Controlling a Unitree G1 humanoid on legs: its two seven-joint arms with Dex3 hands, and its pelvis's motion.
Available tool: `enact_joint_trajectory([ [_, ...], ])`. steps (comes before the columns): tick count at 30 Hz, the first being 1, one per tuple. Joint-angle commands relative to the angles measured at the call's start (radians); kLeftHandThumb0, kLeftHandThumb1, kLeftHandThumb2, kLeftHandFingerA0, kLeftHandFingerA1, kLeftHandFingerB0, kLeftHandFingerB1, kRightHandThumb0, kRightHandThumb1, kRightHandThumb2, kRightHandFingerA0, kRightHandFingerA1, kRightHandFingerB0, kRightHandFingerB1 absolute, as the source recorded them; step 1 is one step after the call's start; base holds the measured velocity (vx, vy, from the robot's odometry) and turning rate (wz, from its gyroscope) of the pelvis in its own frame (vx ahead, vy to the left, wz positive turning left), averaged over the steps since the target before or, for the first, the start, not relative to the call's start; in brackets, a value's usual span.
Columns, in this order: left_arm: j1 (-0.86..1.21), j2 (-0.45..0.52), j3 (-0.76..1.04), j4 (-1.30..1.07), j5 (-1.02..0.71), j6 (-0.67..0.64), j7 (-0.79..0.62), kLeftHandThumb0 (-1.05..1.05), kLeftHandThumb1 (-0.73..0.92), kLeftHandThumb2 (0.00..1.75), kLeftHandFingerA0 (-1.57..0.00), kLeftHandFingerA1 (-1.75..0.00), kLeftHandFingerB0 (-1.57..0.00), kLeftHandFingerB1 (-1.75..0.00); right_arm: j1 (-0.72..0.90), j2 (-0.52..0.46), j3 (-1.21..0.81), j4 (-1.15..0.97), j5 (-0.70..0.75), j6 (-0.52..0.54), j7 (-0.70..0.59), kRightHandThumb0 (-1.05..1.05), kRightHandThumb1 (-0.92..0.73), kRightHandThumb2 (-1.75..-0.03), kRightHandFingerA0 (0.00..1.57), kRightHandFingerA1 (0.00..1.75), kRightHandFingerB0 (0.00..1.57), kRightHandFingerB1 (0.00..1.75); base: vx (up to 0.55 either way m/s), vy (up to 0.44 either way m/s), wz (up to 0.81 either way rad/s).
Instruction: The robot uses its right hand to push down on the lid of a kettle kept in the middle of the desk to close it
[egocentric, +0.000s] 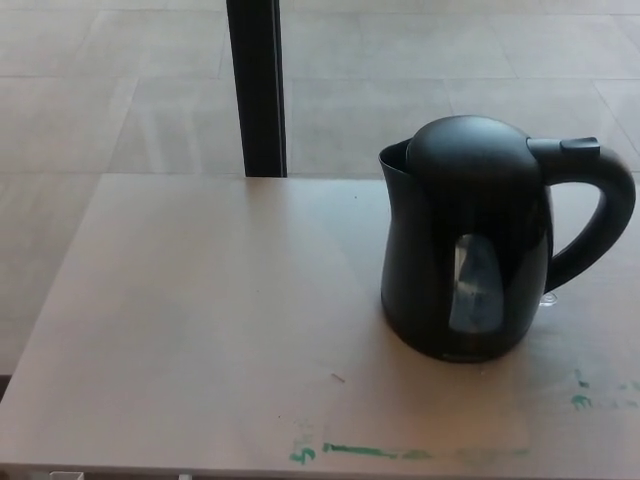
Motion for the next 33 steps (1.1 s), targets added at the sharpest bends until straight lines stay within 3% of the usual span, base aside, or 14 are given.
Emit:
enact_joint_trajectory([
  [1,0.009,0.008,0.013,0.002,-0.018,0.020,0.002,-0.72,0.74,0.60,-0.40,-0.45,-0.31,-0.36,0.209,-0.146,-0.174,0.058,0.118,-0.081,-0.081,-0.86,-0.80,-1.20,0.04,0.24,0.10,0.24,0.00,0.000,0.00],
  [2,0.013,0.009,0.004,0.007,-0.005,-0.003,-0.001,-0.72,0.75,0.62,-0.41,-0.45,-0.31,-0.37,0.333,-0.169,-0.282,0.050,0.161,-0.083,-0.133,-0.82,-0.92,-0.75,0.06,0.30,0.14,0.26,0.00,0.000,0.00],
  [5,0.015,0.008,0.007,0.011,-0.008,0.000,0.001,-0.71,0.75,0.63,-0.40,-0.45,-0.30,-0.36,0.513,-0.154,-0.456,0.027,0.225,-0.131,-0.203,-0.81,-0.92,-0.72,0.11,0.47,0.19,0.34,0.00,0.000,0.00],
  [11,0.022,-0.003,0.002,0.004,-0.004,-0.012,0.004,-0.73,0.76,0.63,-0.42,-0.45,-0.30,-0.36,0.820,-0.057,-0.729,0.057,0.297,-0.232,-0.327,-0.95,-0.92,-0.71,0.11,0.82,0.22,0.61,0.00,0.000,0.00],
  [12,0.021,-0.005,0.001,0.002,-0.003,-0.013,0.006,-0.72,0.76,0.62,-0.42,-0.45,-0.31,-0.37,0.843,-0.046,-0.744,0.082,0.302,-0.251,-0.349,-0.89,-0.73,-1.17,0.19,0.72,0.19,0.63,0.00,0.000,0.00],
  [15,0.014,-0.004,0.012,-0.006,-0.019,0.012,-0.003,-0.71,0.76,0.63,-0.39,-0.46,-0.29,-0.37,0.972,0.043,-0.821,0.113,0.344,-0.288,-0.394,-1.01,-0.92,-0.74,0.20,0.87,0.21,0.69,0.00,0.000,0.00],
  [16,0.014,-0.005,0.013,-0.003,-0.019,0.007,-0.006,-0.72,0.75,0.62,-0.41,-0.46,-0.29,-0.37,1.000,0.072,-0.829,0.124,0.343,-0.287,-0.428,-0.94,-0.73,-1.18,0.23,0.75,0.22,0.66,0.00,0.000,0.00],
  [18,0.013,-0.006,0.017,-0.003,-0.023,0.009,-0.005,-0.70,0.75,0.62,-0.41,-0.48,-0.30,-0.37,1.011,0.089,-0.839,0.125,0.350,-0.294,-0.431,-1.04,-0.91,-0.73,0.18,0.86,0.24,0.65,0.00,0.000,0.00],
  [19,0.010,-0.007,0.025,-0.002,-0.033,0.021,-0.002,-0.71,0.74,0.61,-0.40,-0.47,-0.28,-0.36,1.048,0.138,-0.864,0.111,0.373,-0.304,-0.435,-0.99,-0.78,-1.22,0.15,0.73,0.27,0.66,0.00,0.000,0.00],
  [24,0.016,-0.009,0.014,-0.013,-0.023,0.010,-0.019,-0.72,0.75,0.62,-0.39,-0.47,-0.29,-0.38,1.149,0.270,-0.941,0.165,0.457,-0.366,-0.416,-0.93,-0.74,-1.17,0.29,0.79,0.27,0.62,0.00,0.000,0.00],
  [25,0.018,-0.008,0.014,-0.011,-0.022,0.014,-0.013,-0.71,0.74,0.62,-0.42,-0.46,-0.29,-0.37,1.154,0.289,-0.956,0.179,0.476,-0.362,-0.407,-0.95,-0.87,-0.66,0.22,0.91,0.34,0.62,0.00,0.000,0.00],
  [28,0.021,-0.007,0.020,-0.009,-0.027,0.021,-0.010,-0.71,0.74,0.60,-0.39,-0.45,-0.27,-0.35,1.158,0.345,-0.979,0.226,0.513,-0.364,-0.390,-0.89,-0.86,-0.65,0.24,0.92,0.30,0.63,0.00,0.000,0.00],
  [29,0.021,-0.005,0.014,-0.007,-0.019,0.010,-0.014,-0.71,0.77,0.60,-0.38,-0.44,-0.28,-0.35,1.158,0.385,-0.974,0.244,0.511,-0.359,-0.406,-0.84,-0.68,-1.13,0.37,0.83,0.37,0.68,0.00,0.000,0.00],
  [33,0.001,-0.004,0.011,-0.014,-0.015,0.009,0.011,-0.72,0.74,0.62,-0.44,-0.46,-0.33,-0.38,1.142,0.431,-0.996,0.266,0.575,-0.305,-0.313,-0.87,-0.67,-1.09,0.26,0.83,0.27,0.68,0.00,0.000,0.00],
])
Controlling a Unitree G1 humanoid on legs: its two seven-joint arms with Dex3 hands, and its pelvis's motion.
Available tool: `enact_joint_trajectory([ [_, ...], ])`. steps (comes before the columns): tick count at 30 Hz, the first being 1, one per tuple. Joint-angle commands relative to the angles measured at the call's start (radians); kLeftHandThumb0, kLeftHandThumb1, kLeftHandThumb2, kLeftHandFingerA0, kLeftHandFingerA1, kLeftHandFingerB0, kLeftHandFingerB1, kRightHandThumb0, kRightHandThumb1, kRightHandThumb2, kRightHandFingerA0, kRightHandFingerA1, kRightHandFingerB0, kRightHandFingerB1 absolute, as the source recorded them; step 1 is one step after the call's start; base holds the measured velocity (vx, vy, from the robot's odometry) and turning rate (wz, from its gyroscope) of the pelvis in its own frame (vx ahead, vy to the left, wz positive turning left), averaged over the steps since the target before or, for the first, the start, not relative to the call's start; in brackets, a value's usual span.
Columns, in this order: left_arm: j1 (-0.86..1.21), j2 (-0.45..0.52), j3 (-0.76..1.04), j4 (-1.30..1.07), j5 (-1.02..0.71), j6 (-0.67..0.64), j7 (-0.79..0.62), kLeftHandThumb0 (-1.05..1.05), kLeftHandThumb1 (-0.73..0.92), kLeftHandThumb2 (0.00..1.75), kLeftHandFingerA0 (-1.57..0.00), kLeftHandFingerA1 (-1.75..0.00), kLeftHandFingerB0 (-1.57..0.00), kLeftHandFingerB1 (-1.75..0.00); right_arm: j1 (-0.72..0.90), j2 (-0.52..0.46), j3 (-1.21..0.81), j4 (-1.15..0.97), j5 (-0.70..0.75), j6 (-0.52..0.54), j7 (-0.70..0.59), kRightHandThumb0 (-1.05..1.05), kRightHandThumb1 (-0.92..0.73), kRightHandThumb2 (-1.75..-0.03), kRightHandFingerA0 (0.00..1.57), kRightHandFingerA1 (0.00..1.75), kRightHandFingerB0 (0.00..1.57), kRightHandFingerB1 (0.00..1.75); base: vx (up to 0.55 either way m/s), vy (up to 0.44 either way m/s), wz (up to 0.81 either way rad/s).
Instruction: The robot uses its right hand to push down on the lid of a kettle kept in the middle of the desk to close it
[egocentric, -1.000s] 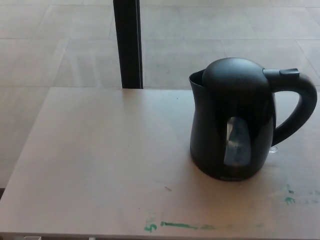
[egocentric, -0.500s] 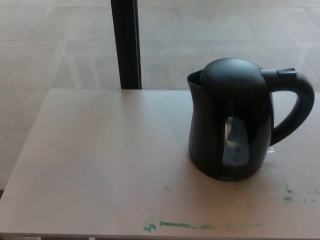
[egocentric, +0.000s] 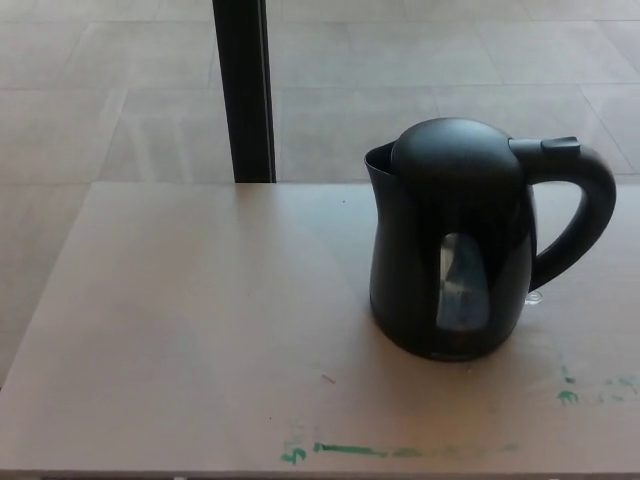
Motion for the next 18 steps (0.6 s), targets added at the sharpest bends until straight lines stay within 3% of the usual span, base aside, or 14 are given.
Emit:
enact_joint_trajectory([
  [1,-0.008,0.010,0.013,-0.001,-0.017,0.010,0.010,-0.72,0.74,0.62,-0.40,-0.44,-0.30,-0.36,0.051,0.163,-0.105,0.074,0.260,-0.052,-0.074,-0.85,-0.80,-0.64,0.17,1.07,0.28,0.72,0.00,0.000,0.00],
  [5,-0.004,0.009,0.012,0.016,-0.015,0.007,-0.005,-0.73,0.74,0.62,-0.42,-0.45,-0.30,-0.36,0.081,0.186,-0.066,0.095,0.213,-0.089,-0.103,-0.88,-0.78,-0.64,0.26,1.02,0.38,0.69,0.00,0.000,0.00],
  [6,0.003,0.010,0.010,-0.011,-0.017,0.023,-0.004,-0.72,0.74,0.62,-0.40,-0.48,-0.28,-0.38,0.094,0.201,-0.069,0.077,0.238,-0.064,-0.075,-0.86,-0.62,-1.09,0.40,0.93,0.38,0.70,0.00,0.000,0.00],
  [9,0.007,0.006,0.008,-0.011,-0.015,0.014,-0.010,-0.73,0.75,0.62,-0.40,-0.46,-0.28,-0.36,0.082,0.203,-0.072,0.083,0.266,-0.046,-0.077,-0.88,-0.64,-1.09,0.34,0.90,0.30,0.71,0.00,0.000,0.00],
  [10,0.007,0.006,0.006,-0.008,-0.013,0.009,-0.009,-0.75,0.75,0.60,-0.40,-0.44,-0.30,-0.36,0.082,0.203,-0.071,0.081,0.273,-0.041,-0.074,-0.88,-0.79,-0.64,0.24,1.10,0.25,0.76,0.00,0.000,0.00],
  [12,0.010,0.003,0.011,-0.009,-0.018,0.011,-0.008,-0.76,0.68,0.68,-0.35,-0.46,-0.26,-0.38,0.072,0.200,-0.078,0.102,0.297,-0.052,-0.074,-0.88,-0.78,-0.64,0.25,1.12,0.25,0.77,0.00,0.000,0.00],
  [13,0.013,0.005,0.008,-0.015,-0.016,0.012,-0.010,-0.70,0.76,0.60,-0.38,-0.44,-0.28,-0.36,0.076,0.195,-0.067,0.106,0.281,-0.061,-0.093,-0.89,-0.80,-0.64,0.23,1.14,0.23,0.80,0.00,0.000,0.00],
  [15,0.013,0.004,0.012,-0.014,-0.019,0.015,-0.012,-0.69,0.76,0.63,-0.39,-0.46,-0.29,-0.37,0.071,0.186,-0.061,0.123,0.291,-0.065,-0.103,-0.91,-0.76,-0.65,0.21,1.17,0.17,0.81,0.00,0.000,0.00],
  [18,0.017,0.000,0.021,-0.012,-0.027,0.013,-0.015,-0.70,0.76,0.63,-0.39,-0.47,-0.28,-0.37,0.066,0.174,-0.053,0.140,0.318,-0.057,-0.099,-0.88,-0.79,-0.63,0.20,1.20,0.20,0.84,0.00,0.000,0.00],
])
